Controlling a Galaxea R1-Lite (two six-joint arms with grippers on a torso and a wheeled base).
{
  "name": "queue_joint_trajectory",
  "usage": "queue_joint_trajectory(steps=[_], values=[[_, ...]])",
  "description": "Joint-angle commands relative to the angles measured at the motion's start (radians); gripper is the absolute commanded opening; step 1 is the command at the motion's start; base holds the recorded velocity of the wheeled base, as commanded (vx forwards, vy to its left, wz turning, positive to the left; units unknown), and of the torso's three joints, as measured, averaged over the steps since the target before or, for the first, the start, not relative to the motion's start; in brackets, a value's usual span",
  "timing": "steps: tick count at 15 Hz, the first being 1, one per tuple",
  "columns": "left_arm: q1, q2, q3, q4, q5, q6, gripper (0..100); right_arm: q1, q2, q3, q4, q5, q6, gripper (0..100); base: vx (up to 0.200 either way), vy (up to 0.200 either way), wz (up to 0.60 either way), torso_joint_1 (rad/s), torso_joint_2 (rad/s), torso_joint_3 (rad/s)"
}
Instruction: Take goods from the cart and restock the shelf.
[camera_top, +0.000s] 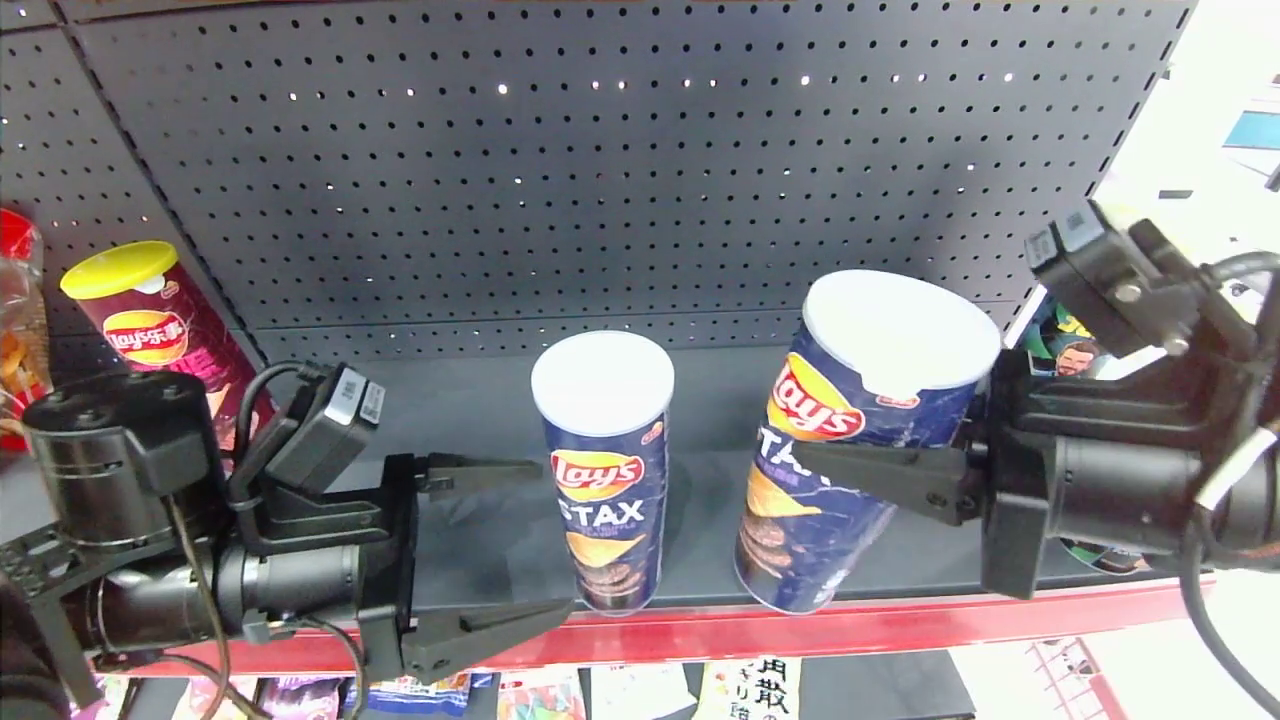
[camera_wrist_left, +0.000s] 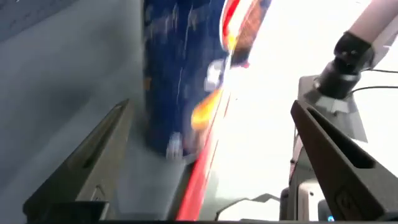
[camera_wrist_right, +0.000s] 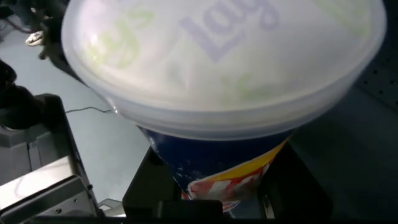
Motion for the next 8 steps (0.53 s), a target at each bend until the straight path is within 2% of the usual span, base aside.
queue_joint_trajectory(steps=[1, 3, 6, 8], values=[[0.036, -0.093, 0.082, -0.002, 0.020, 0.001, 100, -0.024, 0.088, -0.067, -0.001, -0.002, 0.000, 0, 0.000, 0.000, 0.00, 0.000, 0.00, 0.000], [0.037, -0.144, 0.127, 0.001, 0.059, -0.010, 100, -0.032, 0.129, -0.107, -0.001, -0.002, -0.002, 0, 0.000, 0.000, 0.00, 0.000, 0.00, 0.000], [0.037, -0.182, 0.130, 0.001, 0.076, -0.065, 100, -0.073, 0.201, -0.148, -0.006, -0.001, -0.046, 0, 0.000, 0.000, 0.00, 0.000, 0.00, 0.000], [0.036, -0.243, 0.180, 0.004, 0.099, -0.105, 100, -0.094, 0.287, -0.208, -0.072, 0.002, -0.062, 0, 0.000, 0.000, 0.00, 0.000, 0.00, 0.000]])
